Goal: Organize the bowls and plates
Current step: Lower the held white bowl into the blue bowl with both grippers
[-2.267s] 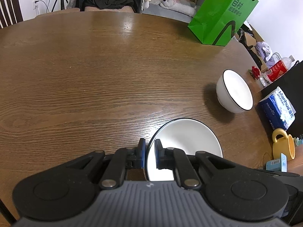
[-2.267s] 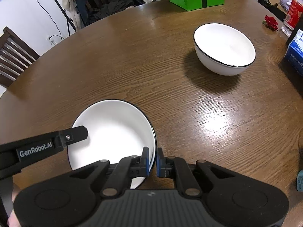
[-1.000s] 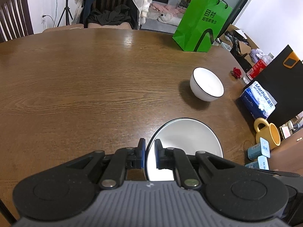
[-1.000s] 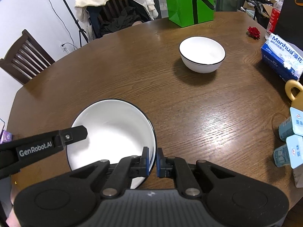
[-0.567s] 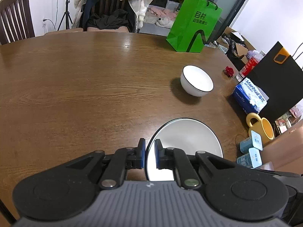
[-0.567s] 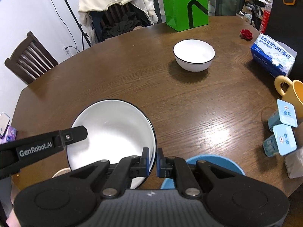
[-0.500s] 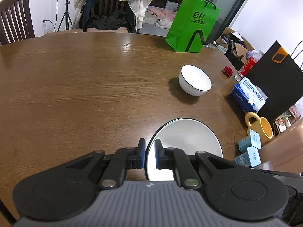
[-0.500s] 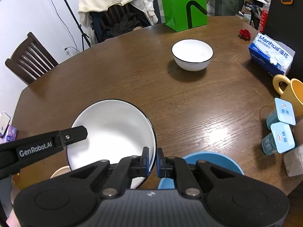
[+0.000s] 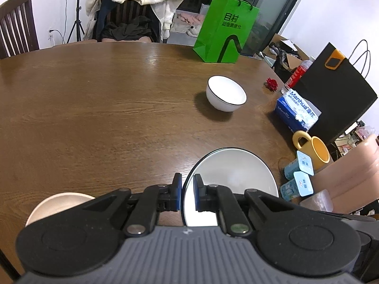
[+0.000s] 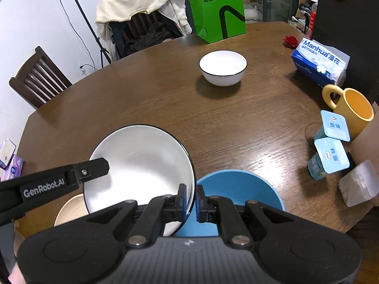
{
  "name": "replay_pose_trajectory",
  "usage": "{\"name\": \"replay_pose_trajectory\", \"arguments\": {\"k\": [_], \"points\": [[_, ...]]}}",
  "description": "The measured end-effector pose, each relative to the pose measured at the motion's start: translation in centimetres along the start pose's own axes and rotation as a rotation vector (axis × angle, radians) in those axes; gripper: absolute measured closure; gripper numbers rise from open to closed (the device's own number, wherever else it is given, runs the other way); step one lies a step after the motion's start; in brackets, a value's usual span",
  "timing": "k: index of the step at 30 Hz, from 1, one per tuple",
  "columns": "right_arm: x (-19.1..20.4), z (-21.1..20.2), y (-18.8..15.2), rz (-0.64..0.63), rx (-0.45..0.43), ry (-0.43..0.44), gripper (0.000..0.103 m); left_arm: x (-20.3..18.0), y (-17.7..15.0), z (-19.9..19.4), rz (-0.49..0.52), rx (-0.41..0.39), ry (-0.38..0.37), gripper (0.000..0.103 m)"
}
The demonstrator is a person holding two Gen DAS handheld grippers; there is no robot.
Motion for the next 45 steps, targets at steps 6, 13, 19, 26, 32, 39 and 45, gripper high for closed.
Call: {"name": "replay_pose_trajectory", "arguments": {"k": [6,13,19,26,32,39,45], "points": [[-1.6,-0.8,-0.8,0.011,-0.007,-0.010,0.096,-1.4,-1.1,0.0,0.008,0.004,-0.015,0.093],[-3.6,-1.2,-1.8,0.031,-0.005,-0.031,0.096,-3.0,-2.5,0.6,0.020,0.021,-0.038,0.093],[-5.5,-1.3,-2.6,0.052,-0.002,-0.055,0.096,-4.8,-3.5,1.5,0.034,0.039,-0.064,0.093],[-7.8,-1.2,-3.3,0.069,0.004,-0.088,0.096,-6.3,-4.6,2.6,0.047,0.063,-0.083,0.093],[-9.1,-0.6,-4.0,0.075,0.018,-0.100,0.096,-6.8,-5.5,3.8,0.048,0.086,-0.088,0.093],[-9.9,0.7,-4.6,0.079,0.044,-0.109,0.096,-6.8,-6.2,5.3,0.046,0.112,-0.085,0.093],[-10.2,2.0,-4.6,0.082,0.065,-0.107,0.096,-6.4,-6.4,6.4,0.043,0.130,-0.070,0.093]]}}
Point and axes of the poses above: each gripper's, at about its wrist camera, not at the fingertips, and z roughly the way its jaws point, x to its left, y to its top, the point moved 10 cm from there along z, roughly the way its jaws point, and after that the axes turned 2 degrees about -x, right-handed, at the moved point
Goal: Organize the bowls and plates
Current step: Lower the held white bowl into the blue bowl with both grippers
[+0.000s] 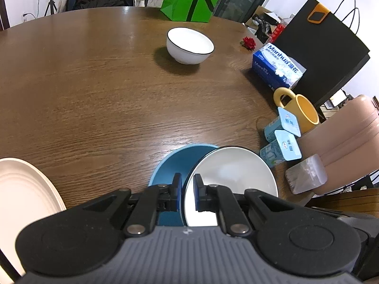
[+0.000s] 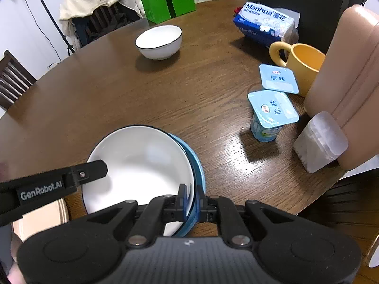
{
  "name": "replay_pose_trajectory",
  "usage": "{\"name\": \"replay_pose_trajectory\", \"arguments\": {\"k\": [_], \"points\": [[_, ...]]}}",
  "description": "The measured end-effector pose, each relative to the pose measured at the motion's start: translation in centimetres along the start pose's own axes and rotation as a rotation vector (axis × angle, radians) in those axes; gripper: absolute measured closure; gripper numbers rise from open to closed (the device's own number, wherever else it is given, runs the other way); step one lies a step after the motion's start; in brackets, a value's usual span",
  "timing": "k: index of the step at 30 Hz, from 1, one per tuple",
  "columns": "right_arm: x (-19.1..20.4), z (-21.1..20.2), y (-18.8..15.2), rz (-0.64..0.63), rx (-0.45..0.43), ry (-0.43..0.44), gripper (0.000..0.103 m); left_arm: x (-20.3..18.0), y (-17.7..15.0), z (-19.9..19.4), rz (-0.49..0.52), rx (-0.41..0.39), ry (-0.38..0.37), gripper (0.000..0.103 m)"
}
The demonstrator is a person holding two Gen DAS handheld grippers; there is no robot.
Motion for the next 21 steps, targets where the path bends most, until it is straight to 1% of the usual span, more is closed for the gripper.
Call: {"name": "replay_pose_trajectory", "arguments": {"k": [12,21], "points": [[0.4,2.6,-0.3,0.000,0.053,0.008,0.096,1.1,-0.5,2.1,-0.001,0.054,0.024,0.093],[0.6,3.9,-0.6,-0.025,0.085,-0.008,0.096,1.6,-0.9,3.5,0.008,0.096,0.040,0.093]]}}
Point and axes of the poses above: each gripper's, at about its wrist camera, not at the fingertips, and z roughly the way its jaws point, x to its left, y to its top, the point moved 10 cm from there along z, roughly the way its jaws point, and after that the axes turned 2 degrees about -x, right-handed, at the moved point
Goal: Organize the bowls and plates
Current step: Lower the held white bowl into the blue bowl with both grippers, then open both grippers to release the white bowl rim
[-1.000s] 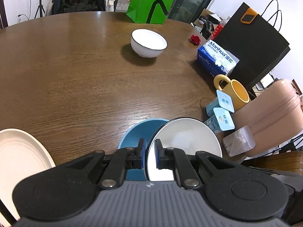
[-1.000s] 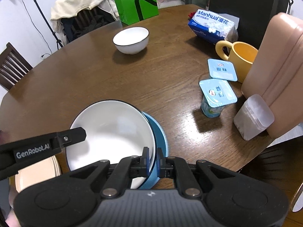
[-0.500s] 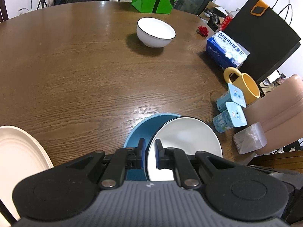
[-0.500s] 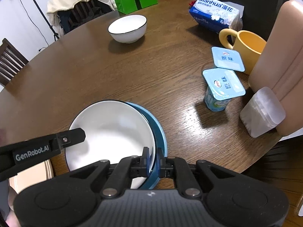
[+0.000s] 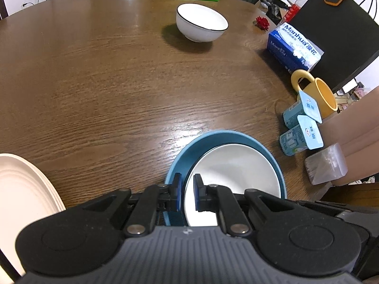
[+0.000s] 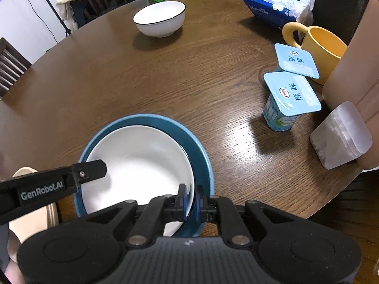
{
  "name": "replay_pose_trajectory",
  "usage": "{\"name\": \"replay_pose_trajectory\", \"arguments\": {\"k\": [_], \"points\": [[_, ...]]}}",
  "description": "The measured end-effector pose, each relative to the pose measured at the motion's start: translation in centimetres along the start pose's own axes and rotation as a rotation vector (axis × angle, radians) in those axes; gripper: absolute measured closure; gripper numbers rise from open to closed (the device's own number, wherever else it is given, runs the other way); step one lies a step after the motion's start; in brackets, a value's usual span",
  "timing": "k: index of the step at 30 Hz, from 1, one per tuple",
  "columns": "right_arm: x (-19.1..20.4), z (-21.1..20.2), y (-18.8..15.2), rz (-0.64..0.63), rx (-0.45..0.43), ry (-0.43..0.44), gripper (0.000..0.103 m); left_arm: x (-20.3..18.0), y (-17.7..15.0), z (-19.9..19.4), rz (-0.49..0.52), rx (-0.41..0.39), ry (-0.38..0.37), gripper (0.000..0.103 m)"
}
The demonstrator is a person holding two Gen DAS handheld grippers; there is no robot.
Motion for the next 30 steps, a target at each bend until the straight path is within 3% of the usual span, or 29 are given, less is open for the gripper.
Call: {"name": "replay_pose_trajectory", "arguments": {"k": [11,21,27,30], "points": [[0.5,0.6,0.1,-0.019,0.029,-0.014,0.095,0.1,-0.1,0.3,0.014,0.036,0.008,0.092],[0.7,-0.2,0.3,-0.028,0.025,0.001,0.085,0.3,0.2,-0.1,-0.012,0.030,-0.016,0.086],[0.7,-2.0,0.4,-0.027,-0.017,0.030,0.085,-0.6,1.1,-2.7,-0.009,-0.040,-0.061,0.067],[0.4,-3.3,0.4,-0.021,-0.052,0.045,0.073,-0.8,1.7,-4.5,-0.008,-0.094,-0.073,0.059]]}}
Point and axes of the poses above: each gripper's, at about its wrist camera, not at the fingertips, and z roughly the way its jaws point, x to its left, y to its top, the point moved 10 cm from there along z, roughly the way its jaws point, and after that the axes turned 2 degrees about -x, right-handed, at the moved point
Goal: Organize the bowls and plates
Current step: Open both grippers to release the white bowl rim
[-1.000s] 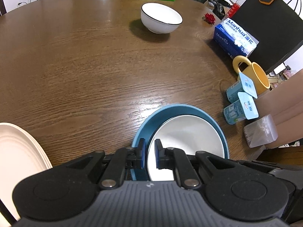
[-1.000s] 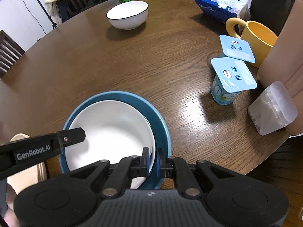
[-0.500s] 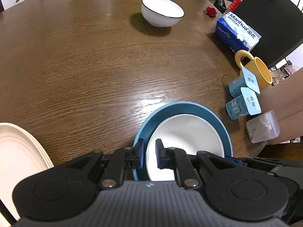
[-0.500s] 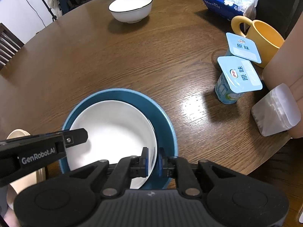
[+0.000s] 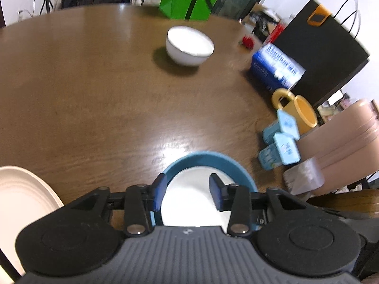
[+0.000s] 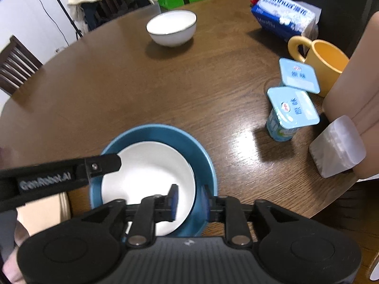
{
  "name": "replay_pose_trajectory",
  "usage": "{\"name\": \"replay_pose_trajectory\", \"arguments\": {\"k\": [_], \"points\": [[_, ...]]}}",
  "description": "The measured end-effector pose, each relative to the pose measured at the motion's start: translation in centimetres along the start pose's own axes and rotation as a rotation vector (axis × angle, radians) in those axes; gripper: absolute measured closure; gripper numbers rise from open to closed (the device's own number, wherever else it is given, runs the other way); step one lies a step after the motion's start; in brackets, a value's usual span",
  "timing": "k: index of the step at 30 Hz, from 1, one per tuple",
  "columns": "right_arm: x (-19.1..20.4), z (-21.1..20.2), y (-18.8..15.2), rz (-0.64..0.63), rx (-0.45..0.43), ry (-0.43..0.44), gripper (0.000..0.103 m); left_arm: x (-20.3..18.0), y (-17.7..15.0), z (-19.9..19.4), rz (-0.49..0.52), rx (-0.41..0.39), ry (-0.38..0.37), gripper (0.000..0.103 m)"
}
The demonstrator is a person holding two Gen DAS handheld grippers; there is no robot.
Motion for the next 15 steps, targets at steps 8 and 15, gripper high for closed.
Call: {"name": "replay_pose_trajectory", "arguments": {"k": [8,15], "points": [[-1.6,-3.8,-0.4,0.015,-0.112,0.035,0.031,0.2,0.2,-3.6,0.019,-0.107,0.018,0.016],[-2.4,-7.1,-1.3,-0.038,-0.253,0.028,0.014,0.4,-1.0,-6.9,0.020,-0.227,0.012,0.000]]}}
Point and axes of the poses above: each gripper's, at about its wrist camera, not at the fingertips, and z roughly the way its jaws point, x to its left, y to its top, the point moved 10 cm from there along z, roughly the way its jaws point, and after that the axes turned 2 degrees about -x, right-handed, at the moved point
